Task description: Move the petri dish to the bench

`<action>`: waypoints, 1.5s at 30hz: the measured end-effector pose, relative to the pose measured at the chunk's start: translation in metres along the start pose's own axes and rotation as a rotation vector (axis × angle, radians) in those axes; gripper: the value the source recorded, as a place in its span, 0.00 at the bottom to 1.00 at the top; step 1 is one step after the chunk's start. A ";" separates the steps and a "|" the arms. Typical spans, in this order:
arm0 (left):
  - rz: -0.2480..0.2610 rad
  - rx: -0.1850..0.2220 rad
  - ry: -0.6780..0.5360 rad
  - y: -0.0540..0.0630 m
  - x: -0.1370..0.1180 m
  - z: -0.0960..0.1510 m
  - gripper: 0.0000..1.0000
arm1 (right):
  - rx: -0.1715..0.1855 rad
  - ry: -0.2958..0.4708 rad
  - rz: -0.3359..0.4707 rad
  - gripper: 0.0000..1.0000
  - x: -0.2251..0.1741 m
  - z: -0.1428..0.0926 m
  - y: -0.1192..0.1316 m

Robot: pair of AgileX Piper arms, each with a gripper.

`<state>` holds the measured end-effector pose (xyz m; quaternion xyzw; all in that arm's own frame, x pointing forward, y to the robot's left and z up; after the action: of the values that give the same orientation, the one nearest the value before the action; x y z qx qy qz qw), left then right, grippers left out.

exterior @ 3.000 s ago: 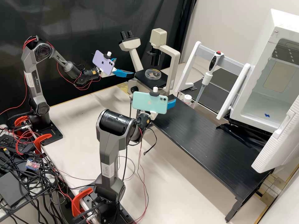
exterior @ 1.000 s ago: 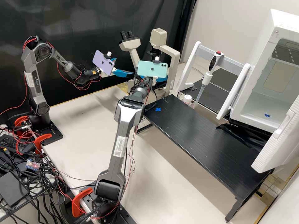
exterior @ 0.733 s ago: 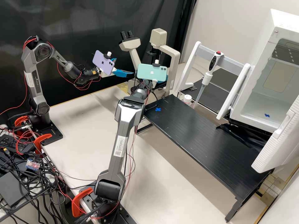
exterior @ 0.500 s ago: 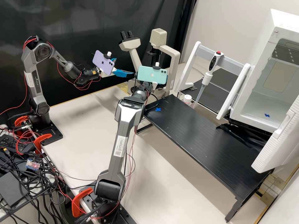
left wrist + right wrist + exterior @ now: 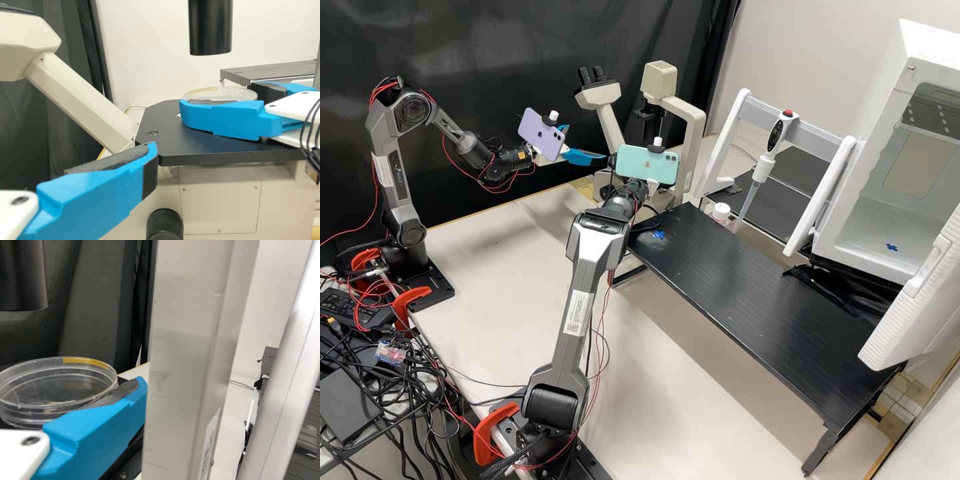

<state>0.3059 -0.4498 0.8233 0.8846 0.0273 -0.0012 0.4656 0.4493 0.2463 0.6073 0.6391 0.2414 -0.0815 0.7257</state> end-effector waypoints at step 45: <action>0.000 0.000 0.000 0.000 0.000 0.000 1.00 | 0.015 0.141 0.012 0.00 -0.136 0.023 0.000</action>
<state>0.3059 -0.4498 0.8233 0.8846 0.0273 -0.0012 0.4656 0.3366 0.1979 0.6703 0.6500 0.2876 -0.0338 0.7026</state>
